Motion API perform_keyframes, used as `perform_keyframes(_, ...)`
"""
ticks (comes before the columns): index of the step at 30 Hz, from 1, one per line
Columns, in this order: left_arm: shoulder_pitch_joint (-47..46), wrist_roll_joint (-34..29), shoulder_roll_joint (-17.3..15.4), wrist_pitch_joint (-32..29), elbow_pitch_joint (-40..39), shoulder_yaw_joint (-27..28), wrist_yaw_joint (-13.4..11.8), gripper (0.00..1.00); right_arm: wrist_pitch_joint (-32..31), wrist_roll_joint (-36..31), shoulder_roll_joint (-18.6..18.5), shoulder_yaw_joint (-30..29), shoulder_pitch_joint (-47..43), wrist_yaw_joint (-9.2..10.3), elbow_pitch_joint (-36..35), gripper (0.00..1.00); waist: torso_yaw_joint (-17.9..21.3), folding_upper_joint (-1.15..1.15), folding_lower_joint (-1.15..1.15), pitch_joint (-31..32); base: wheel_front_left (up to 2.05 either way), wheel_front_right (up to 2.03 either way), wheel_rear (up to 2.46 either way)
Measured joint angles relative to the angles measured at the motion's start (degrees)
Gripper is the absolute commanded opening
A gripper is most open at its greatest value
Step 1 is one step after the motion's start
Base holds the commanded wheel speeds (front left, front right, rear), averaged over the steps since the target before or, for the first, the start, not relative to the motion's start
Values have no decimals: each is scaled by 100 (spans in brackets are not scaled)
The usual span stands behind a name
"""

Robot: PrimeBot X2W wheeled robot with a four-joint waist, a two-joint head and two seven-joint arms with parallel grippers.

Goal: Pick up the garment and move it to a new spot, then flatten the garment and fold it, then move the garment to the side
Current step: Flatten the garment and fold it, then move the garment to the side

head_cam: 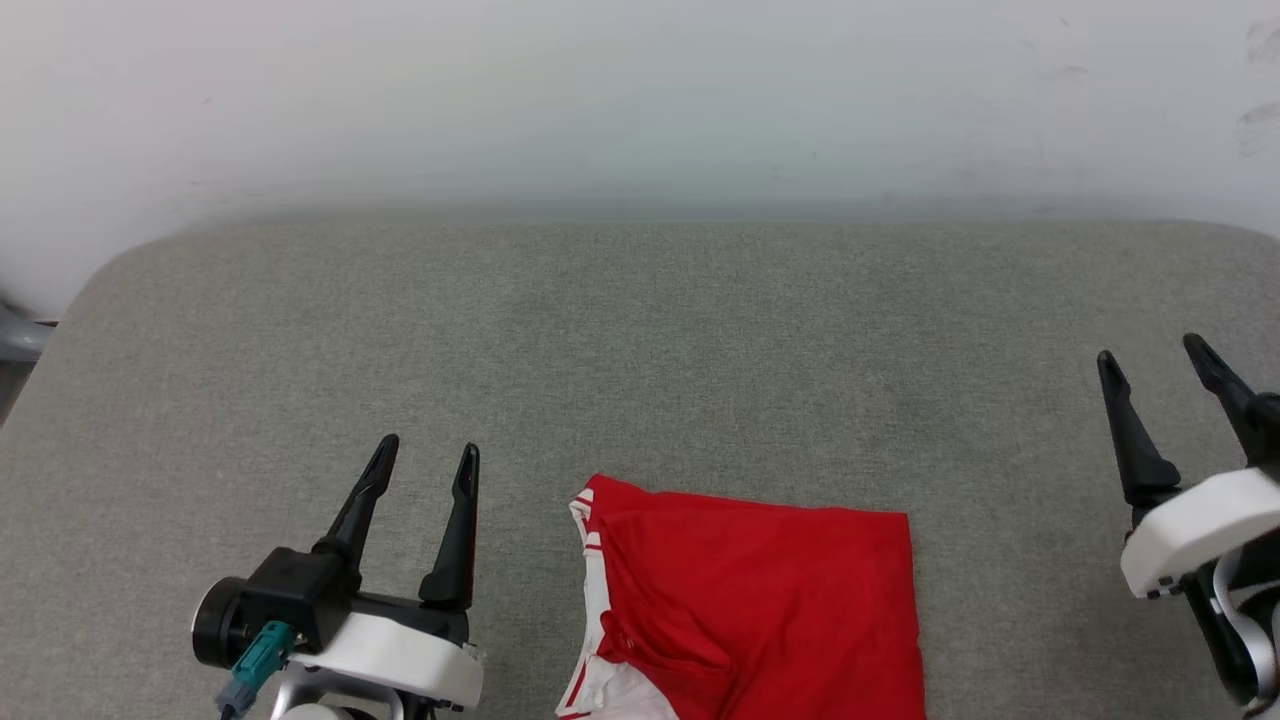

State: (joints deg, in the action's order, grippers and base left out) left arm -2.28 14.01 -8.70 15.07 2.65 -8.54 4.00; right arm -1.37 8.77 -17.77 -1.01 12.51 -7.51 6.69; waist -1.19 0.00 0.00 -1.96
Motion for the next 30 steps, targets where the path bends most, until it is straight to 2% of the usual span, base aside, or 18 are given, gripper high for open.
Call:
perform_keyframes(9, 158, -255, 231, 0, -201, 208, 112, 100, 727, -125, 642, -597, -916, 0, -695, 100, -34, 0, 0, -67, 0, 0, 0)
perform_keyframes(14, 211, -386, 320, 0, -124, 225, 185, 100, 815, -219, 906, -682, -1152, 0, -768, 100, -58, 0, 0, -95, 0, 0, 0)
perform_keyframes(20, 211, -442, 380, 0, -55, 266, 247, 100, 782, -277, 988, -625, -1221, 0, -802, 100, -77, 0, 0, -100, 0, 0, 0)
perform_keyframes(24, 210, -474, 399, 0, -7, 276, 265, 100, 385, -2, 1004, -448, -1262, 1, -809, 100, -107, 0, 0, -103, 0, 0, 0)
perform_keyframes(30, 171, -487, 421, 0, 32, 269, 307, 100, -1262, 753, 840, 97, -1569, 1, -966, 100, -197, 0, 0, -213, 0, 0, 0)
